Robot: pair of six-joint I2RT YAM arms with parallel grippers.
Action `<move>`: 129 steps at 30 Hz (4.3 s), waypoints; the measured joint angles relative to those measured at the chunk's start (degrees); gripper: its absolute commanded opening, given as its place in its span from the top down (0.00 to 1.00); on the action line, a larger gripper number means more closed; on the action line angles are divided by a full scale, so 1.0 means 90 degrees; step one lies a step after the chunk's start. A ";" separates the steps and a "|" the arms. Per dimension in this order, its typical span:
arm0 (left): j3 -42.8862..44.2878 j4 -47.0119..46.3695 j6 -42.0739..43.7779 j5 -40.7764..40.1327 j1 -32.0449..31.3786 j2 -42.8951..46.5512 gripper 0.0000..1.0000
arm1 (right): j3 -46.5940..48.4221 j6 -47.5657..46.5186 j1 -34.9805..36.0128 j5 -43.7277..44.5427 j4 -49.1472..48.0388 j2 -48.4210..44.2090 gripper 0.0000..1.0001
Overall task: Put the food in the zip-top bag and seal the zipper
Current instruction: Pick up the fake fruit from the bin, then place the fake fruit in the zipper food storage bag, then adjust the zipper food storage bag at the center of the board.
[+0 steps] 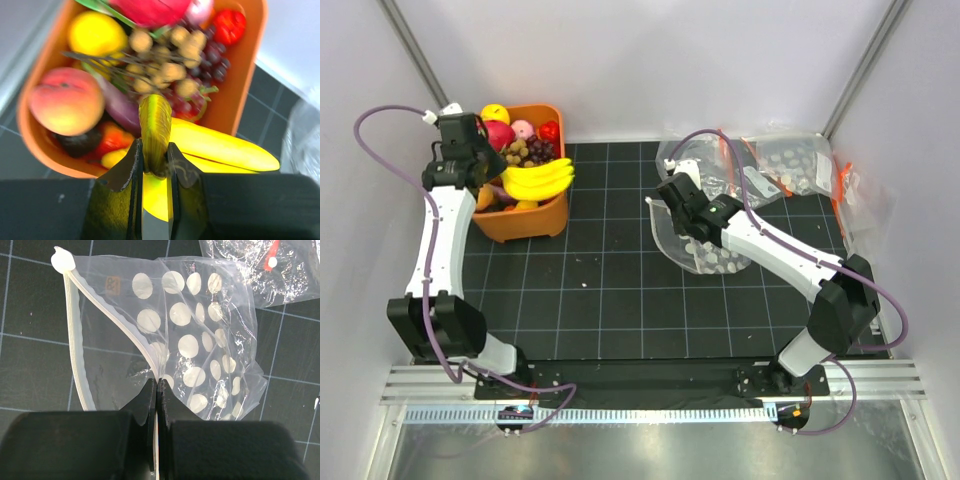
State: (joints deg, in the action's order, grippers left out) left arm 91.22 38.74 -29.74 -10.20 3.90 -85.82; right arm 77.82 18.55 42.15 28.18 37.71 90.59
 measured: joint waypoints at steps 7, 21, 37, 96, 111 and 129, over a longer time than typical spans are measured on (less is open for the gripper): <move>-0.0301 0.0036 -0.0129 0.0855 -0.0729 0.0695 1.00 | 0.0000 0.0000 -0.0002 -0.0010 -0.0002 -0.0027 0.99; -0.2033 -0.1202 -0.0362 0.0087 -0.3164 0.2210 1.00 | 0.0452 0.0347 -0.0143 -0.0333 0.0155 -0.0036 0.99; -0.1923 -0.1812 0.0675 -0.2302 -0.5421 0.0988 1.00 | 0.0580 0.0758 -0.0209 -0.0556 0.0216 -0.0036 0.99; -0.1649 -0.2137 -0.0886 -0.0204 -0.5515 -0.0192 1.00 | -0.2055 0.1290 -0.0282 -0.1960 -0.2698 -0.1911 0.99; -0.1843 -0.2380 -0.1588 0.1819 -0.5085 -0.0325 0.48 | -0.2579 0.1001 -0.0301 -0.2242 -0.2992 -0.2283 0.99; -0.2499 -0.2268 -0.1275 0.1911 -0.4867 0.0401 0.27 | -0.3470 0.1338 -0.0544 -0.1817 -0.3405 -0.2776 0.99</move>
State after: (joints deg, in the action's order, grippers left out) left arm 68.73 18.33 -41.21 7.01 -39.90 -82.21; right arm 46.59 30.59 37.26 11.84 7.07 65.60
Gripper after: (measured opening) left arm 0.721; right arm 0.042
